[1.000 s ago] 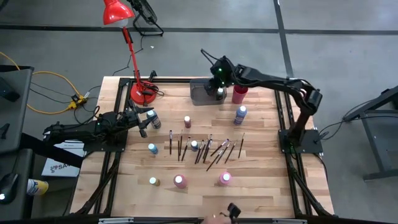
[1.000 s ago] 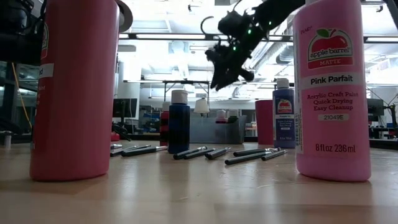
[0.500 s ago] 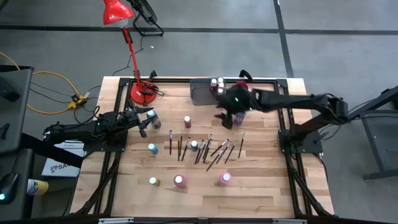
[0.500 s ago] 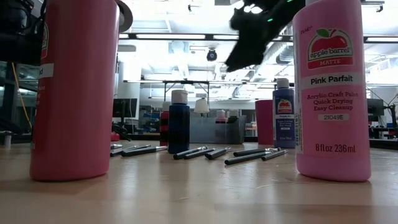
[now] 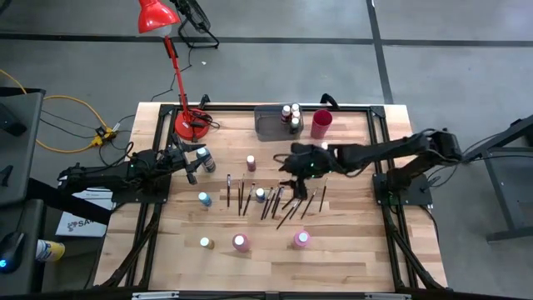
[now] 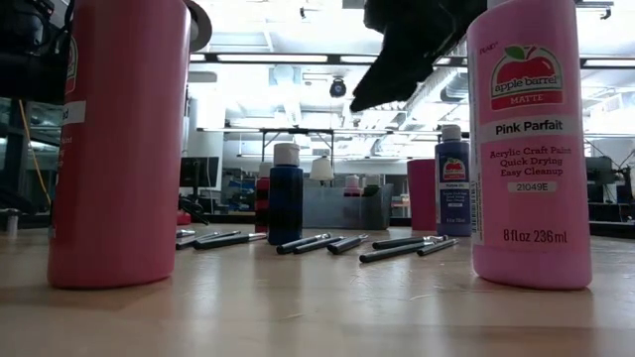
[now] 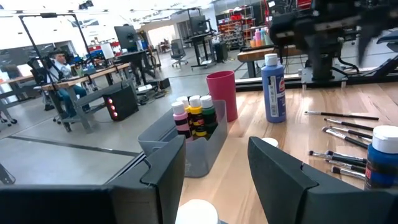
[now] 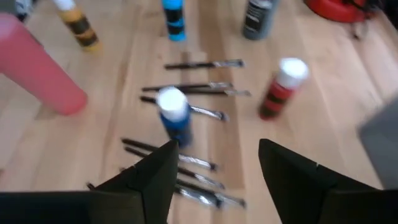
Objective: Pick & Place Paint Supplies
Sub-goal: Put the small dark blue paint bottle into the black bin
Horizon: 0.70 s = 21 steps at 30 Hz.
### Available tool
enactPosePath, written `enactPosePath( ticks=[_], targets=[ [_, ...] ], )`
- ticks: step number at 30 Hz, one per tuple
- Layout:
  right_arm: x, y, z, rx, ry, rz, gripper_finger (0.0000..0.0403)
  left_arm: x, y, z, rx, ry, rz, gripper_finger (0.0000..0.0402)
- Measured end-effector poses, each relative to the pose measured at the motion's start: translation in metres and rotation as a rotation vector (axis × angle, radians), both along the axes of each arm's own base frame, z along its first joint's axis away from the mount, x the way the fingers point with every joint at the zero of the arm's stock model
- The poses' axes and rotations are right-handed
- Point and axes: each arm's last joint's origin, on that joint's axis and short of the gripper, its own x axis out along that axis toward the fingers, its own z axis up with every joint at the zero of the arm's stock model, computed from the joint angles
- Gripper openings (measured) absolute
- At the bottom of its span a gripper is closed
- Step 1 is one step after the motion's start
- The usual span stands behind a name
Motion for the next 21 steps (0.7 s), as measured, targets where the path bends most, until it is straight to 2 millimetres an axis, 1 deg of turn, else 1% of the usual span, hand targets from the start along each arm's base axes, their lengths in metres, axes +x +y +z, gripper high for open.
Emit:
enactPosePath(
  ticks=[2, 6, 12, 15, 21],
  targets=[
    [0.008, 0.007, -0.005, -0.002, -0.027, 0.024, 0.0231, 0.0, 0.0, 0.0, 0.0, 0.0, 0.0, 0.0171],
    [0.024, 0.016, -0.022, -0.018, -0.051, 0.072, 0.0253, 0.0, 0.0, 0.0, 0.0, 0.0, 0.0, 0.0171],
    [0.042, 0.02, -0.045, -0.022, -0.082, 0.073, 0.0277, 0.0, 0.0, 0.0, 0.0, 0.0, 0.0, 0.0171],
    [0.047, 0.021, -0.05, -0.016, -0.106, 0.07, 0.028, 0.0, 0.0, 0.0, 0.0, 0.0, 0.0, 0.0171],
    [0.049, 0.023, -0.055, -0.007, -0.101, 0.071, 0.0278, 0.0, 0.0, 0.0, 0.0, 0.0, 0.0, 0.0171]
  ],
)
